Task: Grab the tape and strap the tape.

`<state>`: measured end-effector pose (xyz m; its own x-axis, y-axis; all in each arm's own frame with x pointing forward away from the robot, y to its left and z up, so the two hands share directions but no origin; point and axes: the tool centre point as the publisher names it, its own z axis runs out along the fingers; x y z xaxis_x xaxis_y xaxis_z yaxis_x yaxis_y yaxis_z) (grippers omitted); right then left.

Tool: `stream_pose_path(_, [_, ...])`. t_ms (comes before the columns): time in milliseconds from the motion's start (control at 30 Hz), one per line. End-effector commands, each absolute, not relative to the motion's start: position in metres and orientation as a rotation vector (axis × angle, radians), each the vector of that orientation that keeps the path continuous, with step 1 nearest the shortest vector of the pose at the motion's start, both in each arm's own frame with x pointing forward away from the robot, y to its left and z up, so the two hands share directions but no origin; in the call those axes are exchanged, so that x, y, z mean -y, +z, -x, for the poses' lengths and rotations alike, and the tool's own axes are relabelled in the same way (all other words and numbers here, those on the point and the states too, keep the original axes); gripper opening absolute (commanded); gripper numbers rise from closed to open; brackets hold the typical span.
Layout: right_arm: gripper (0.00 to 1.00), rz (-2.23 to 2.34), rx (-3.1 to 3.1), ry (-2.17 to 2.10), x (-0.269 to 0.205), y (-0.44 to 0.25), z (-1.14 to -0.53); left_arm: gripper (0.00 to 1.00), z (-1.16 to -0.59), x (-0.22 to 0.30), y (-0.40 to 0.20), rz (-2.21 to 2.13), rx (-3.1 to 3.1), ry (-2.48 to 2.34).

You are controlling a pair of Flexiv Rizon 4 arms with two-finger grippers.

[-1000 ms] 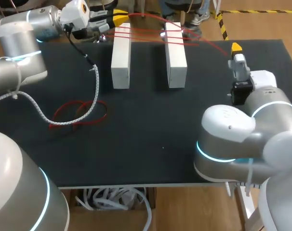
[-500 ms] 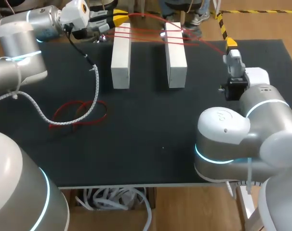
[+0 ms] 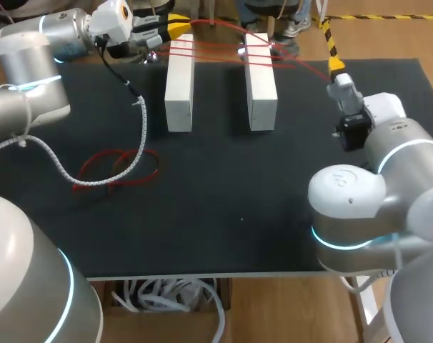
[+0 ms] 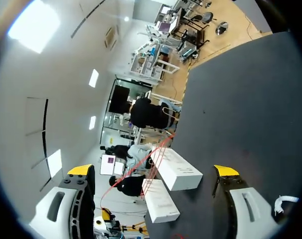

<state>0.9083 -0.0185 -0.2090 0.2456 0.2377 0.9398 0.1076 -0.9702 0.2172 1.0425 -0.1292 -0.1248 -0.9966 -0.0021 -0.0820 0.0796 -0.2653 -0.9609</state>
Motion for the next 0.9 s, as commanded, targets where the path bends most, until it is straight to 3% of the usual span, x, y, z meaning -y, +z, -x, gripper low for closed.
stream_pose_path(33, [1.00,-2.423,-0.367,1.827,0.023,-0.204,-0.909,0.00,-1.042,0.130,-0.126,-0.099,-1.867,-2.456])
stream_pose_path(433, [1.00,-2.533,-0.030,1.800,0.010,-0.197,-0.914,0.00,-1.042,0.130,-0.126,-0.099,-1.867,-2.456])
stream_pose_path(900, [1.00,-2.290,0.459,2.156,-0.009,-0.194,-0.937,0.00,-1.042,0.130,-0.126,-0.099,-1.867,-2.456])
